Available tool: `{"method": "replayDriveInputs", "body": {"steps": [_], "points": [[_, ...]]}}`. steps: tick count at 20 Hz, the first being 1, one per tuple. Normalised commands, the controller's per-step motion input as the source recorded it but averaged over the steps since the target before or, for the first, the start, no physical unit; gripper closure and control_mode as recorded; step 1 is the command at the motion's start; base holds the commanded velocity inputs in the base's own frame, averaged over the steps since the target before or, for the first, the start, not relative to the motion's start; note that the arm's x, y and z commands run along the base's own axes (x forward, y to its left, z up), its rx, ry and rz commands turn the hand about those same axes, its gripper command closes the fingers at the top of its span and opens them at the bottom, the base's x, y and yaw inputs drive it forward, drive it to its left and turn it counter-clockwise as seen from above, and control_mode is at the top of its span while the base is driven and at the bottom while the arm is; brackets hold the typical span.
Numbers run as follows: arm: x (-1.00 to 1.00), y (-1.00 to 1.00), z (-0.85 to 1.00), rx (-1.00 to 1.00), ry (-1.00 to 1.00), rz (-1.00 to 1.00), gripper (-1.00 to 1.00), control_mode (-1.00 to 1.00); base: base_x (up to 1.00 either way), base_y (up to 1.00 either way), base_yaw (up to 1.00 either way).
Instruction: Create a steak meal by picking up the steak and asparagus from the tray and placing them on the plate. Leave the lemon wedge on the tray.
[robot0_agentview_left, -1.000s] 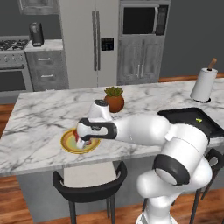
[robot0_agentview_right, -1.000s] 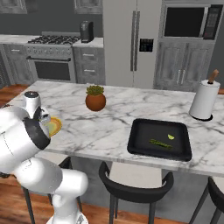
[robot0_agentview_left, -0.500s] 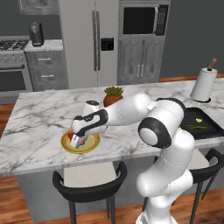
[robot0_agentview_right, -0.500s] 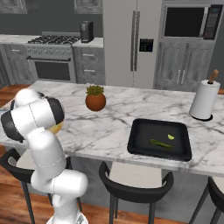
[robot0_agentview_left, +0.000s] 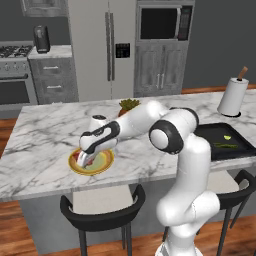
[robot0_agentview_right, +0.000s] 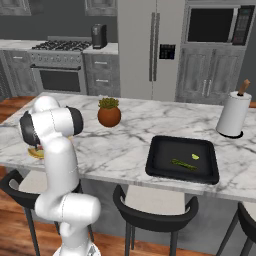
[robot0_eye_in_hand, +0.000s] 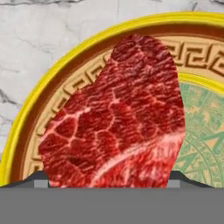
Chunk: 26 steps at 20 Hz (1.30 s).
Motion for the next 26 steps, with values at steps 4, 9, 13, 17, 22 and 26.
{"method": "replayDriveInputs", "body": {"steps": [4,9,13,17,22,26], "points": [[-0.24,-0.01,0.18,0.00,-0.05,0.01,-1.00,-1.00,0.00,0.00,0.00],[-0.62,-0.34,0.50,0.00,-0.12,0.00,-1.00,-1.00,0.00,0.00,0.00],[-0.59,-0.55,0.44,0.00,-0.11,0.00,-1.00,-1.00,0.00,0.00,0.00],[-0.57,-0.64,0.52,0.00,-0.12,0.00,-1.00,-1.00,0.00,0.00,0.00],[-0.56,-0.91,0.84,0.01,-0.21,-0.02,-1.00,-1.00,0.00,0.00,0.00],[-0.33,-1.00,0.92,0.00,-0.17,-0.08,-1.00,-1.00,0.00,0.00,0.00]]}}
